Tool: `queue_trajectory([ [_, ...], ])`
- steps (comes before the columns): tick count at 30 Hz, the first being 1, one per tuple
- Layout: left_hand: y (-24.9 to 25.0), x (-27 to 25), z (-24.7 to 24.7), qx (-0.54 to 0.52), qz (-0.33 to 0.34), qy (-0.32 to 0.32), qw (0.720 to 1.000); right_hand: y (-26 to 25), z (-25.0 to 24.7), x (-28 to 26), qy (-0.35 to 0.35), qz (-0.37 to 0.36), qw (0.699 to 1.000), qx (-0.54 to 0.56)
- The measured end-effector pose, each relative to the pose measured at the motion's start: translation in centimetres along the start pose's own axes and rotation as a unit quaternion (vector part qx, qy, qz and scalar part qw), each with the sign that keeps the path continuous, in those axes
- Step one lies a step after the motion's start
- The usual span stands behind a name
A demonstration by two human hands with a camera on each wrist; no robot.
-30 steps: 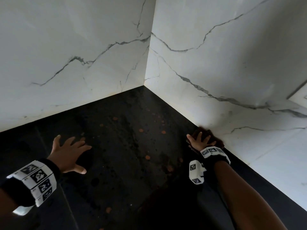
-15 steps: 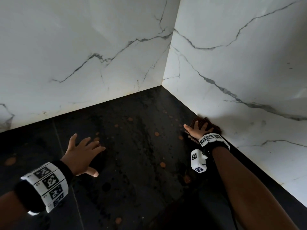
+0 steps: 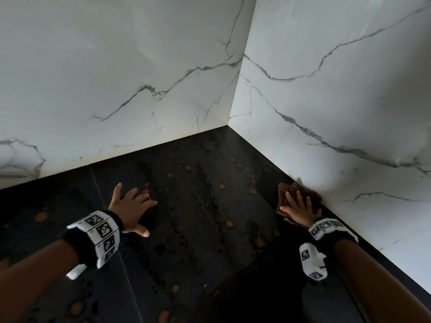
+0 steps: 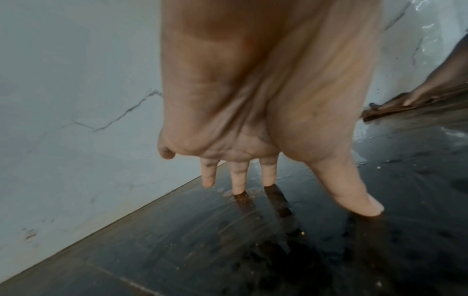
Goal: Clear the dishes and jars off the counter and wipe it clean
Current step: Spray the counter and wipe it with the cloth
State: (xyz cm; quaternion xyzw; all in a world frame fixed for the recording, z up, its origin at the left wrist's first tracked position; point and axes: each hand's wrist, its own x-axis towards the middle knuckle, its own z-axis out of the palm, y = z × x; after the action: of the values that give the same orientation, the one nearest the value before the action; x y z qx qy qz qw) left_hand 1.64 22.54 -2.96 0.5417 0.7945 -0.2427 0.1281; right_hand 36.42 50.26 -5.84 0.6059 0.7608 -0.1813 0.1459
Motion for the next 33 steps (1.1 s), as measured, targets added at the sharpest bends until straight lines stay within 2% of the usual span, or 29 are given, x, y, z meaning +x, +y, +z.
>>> queue_trajectory([
  [4,-0.2,0.0,0.0,-0.007,0.007,0.003,1.000,4.4,1.8,-4.5,0.020,0.063,0.998,0.013],
  [7,-0.2,-0.1,0.0,-0.011,0.009,0.007,1.000,4.6,3.5,-7.1,0.036,0.109,0.993,0.027],
  [11,-0.1,-0.1,0.0,-0.011,0.011,0.011,1.000,2.8,6.6,-4.3,0.004,0.121,0.993,0.010],
  [14,-0.1,0.0,0.0,-0.007,0.011,0.014,1.000,-2.4,5.6,-5.7,0.008,0.139,0.990,0.028],
  [16,-0.1,0.1,0.1,-0.008,0.011,0.016,1.000,-5.5,4.6,-6.5,0.022,0.117,0.990,0.073],
  [20,-0.2,0.2,0.2,-0.015,0.011,0.013,1.000,-8.8,3.0,-3.2,-0.007,0.064,0.995,0.075],
  [28,-0.1,0.6,0.6,-0.010,0.004,0.010,1.000,-14.3,0.3,2.2,-0.044,-0.030,0.998,0.026],
  [33,0.1,0.6,0.4,-0.002,0.006,0.004,1.000,-15.4,0.6,2.2,-0.048,-0.091,0.994,-0.027],
])
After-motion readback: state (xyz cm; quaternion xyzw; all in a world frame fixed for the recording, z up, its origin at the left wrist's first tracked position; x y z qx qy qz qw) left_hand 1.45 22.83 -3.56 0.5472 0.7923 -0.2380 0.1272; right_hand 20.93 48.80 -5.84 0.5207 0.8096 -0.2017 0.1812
